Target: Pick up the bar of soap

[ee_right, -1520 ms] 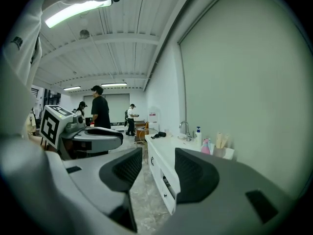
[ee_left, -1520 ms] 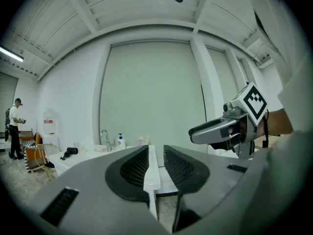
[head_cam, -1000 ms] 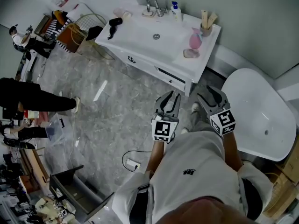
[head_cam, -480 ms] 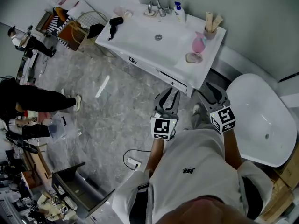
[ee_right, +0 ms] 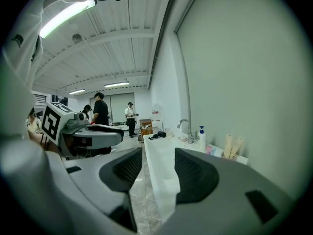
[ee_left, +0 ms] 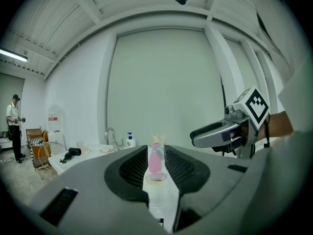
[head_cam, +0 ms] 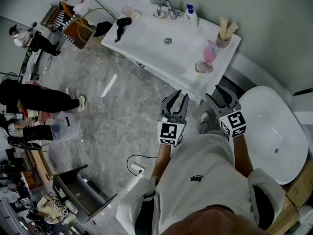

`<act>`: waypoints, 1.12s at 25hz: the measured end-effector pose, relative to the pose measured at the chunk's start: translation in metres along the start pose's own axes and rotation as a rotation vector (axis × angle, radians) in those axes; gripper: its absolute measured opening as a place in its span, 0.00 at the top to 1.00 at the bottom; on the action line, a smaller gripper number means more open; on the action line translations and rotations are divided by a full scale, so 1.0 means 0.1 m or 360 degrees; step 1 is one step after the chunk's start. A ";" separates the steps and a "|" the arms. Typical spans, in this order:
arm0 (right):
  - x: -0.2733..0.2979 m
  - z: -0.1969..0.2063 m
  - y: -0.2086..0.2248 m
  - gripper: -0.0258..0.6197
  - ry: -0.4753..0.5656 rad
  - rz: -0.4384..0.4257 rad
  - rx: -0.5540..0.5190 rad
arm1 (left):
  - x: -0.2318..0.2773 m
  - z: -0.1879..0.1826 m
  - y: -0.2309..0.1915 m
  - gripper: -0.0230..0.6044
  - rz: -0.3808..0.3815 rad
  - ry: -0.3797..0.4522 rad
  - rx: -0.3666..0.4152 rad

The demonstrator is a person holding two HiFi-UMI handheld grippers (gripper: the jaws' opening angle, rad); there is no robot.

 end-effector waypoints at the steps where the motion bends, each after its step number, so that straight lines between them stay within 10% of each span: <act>1: 0.02 -0.02 0.04 0.62 0.0002 -0.0008 0.0002 | 0.04 -0.01 0.00 0.78 -0.0006 -0.0006 0.0001; 28: 0.39 -0.31 1.00 0.62 0.0039 -0.0165 0.0070 | 1.04 -0.30 -0.02 0.78 -0.0108 -0.0076 0.0066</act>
Point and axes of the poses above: the fingertips, and each gripper's own axes: x forward along the fingers, y to its right, z out of its underside, the point moved 3 cm from there along -x, backward along the fingers, and after that the axes turned 7 degrees about x, right-handed, at the moved point
